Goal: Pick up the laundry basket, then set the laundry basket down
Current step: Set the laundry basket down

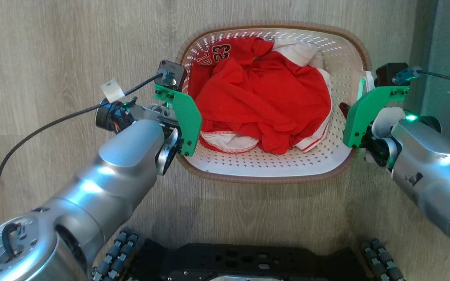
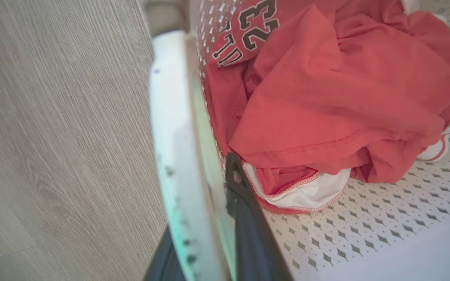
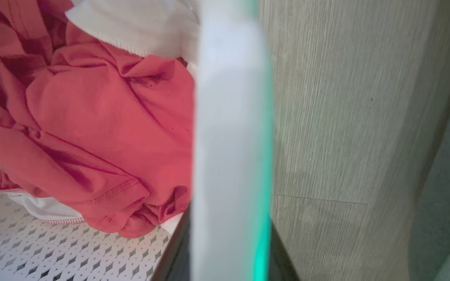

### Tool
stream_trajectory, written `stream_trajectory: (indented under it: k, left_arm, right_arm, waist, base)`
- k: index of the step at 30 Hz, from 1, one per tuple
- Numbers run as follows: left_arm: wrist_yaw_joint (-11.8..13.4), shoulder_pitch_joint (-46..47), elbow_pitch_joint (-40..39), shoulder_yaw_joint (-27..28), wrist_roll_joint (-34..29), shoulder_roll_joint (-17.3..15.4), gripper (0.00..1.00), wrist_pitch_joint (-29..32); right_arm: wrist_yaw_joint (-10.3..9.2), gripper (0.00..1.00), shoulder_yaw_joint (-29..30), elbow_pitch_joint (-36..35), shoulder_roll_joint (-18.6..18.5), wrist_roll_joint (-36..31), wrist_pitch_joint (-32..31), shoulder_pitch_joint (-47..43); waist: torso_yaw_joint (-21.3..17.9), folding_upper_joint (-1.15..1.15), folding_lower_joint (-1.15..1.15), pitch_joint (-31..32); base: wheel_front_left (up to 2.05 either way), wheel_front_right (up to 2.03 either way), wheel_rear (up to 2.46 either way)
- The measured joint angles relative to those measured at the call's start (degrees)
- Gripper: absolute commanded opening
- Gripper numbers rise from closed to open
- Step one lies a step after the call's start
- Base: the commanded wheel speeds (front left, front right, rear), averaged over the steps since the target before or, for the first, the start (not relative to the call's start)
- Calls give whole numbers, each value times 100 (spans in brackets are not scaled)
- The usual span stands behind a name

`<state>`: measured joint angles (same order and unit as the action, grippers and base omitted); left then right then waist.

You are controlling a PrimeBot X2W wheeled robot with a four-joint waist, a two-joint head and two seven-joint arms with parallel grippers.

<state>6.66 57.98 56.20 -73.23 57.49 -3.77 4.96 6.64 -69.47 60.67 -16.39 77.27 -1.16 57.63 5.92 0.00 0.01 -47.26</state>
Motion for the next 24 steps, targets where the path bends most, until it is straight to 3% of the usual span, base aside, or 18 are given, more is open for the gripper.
stream_trajectory:
  k: [24]
  left_arm:
    - [154,1,-23,8,-202,2,0,-183]
  right_arm:
    - [0,0,-100,100,56,48,287,7]
  waist:
    - [-9,0,-1,-281]
  base:
    - [0,0,0]
